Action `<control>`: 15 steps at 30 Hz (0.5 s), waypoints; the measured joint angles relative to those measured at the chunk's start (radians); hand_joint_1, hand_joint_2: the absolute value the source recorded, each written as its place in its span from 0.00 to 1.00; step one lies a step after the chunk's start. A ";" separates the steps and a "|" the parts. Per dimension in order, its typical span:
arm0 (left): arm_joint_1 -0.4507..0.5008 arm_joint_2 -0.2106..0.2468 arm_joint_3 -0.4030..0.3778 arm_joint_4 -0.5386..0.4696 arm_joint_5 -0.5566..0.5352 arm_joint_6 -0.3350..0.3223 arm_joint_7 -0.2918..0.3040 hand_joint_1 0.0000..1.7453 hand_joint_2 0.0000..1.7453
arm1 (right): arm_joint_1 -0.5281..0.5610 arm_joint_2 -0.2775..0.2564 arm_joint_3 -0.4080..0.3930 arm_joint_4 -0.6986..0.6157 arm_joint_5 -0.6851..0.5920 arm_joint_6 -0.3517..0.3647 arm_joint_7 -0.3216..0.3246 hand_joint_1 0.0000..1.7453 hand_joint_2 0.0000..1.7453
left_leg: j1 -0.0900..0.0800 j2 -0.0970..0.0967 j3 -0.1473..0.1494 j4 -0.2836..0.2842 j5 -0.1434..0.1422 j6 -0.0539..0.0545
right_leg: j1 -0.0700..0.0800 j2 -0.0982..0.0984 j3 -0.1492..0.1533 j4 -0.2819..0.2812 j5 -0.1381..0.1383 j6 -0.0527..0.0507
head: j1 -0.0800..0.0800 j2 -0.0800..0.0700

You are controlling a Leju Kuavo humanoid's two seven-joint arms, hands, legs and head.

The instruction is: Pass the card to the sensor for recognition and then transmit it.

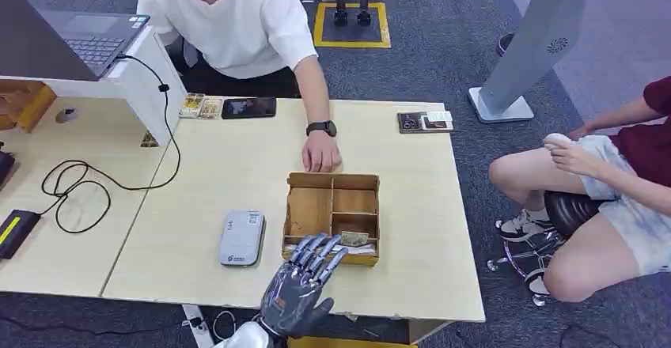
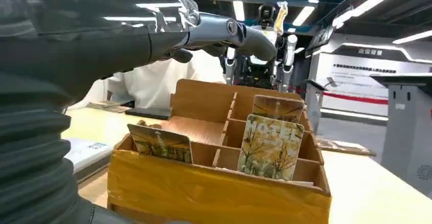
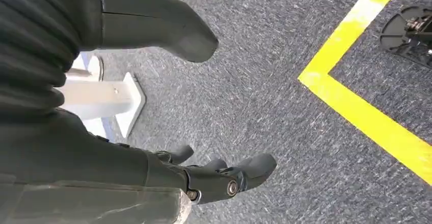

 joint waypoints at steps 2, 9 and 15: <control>-0.001 -0.011 0.003 0.009 -0.003 -0.002 0.010 0.00 1.00 | 0.000 0.002 0.000 0.005 0.001 0.005 0.000 0.00 1.00 | 0.000 0.000 0.000 0.000 0.000 0.000 | 0.000 0.000 0.000 0.000 0.000 0.000 | 0.000 0.000; -0.001 -0.049 0.042 0.025 0.037 0.023 0.015 0.00 1.00 | -0.003 0.009 0.000 0.014 -0.004 0.002 0.000 0.00 1.00 | 0.000 0.000 0.000 0.000 0.000 0.000 | 0.000 0.000 0.000 0.000 0.000 0.000 | 0.000 0.000; 0.001 -0.063 0.077 0.025 0.059 0.029 -0.001 0.00 1.00 | -0.003 0.010 0.000 0.013 -0.004 -0.011 0.002 0.00 1.00 | 0.000 0.000 0.000 0.000 0.000 0.000 | 0.000 0.000 0.000 0.000 0.000 0.000 | 0.000 0.000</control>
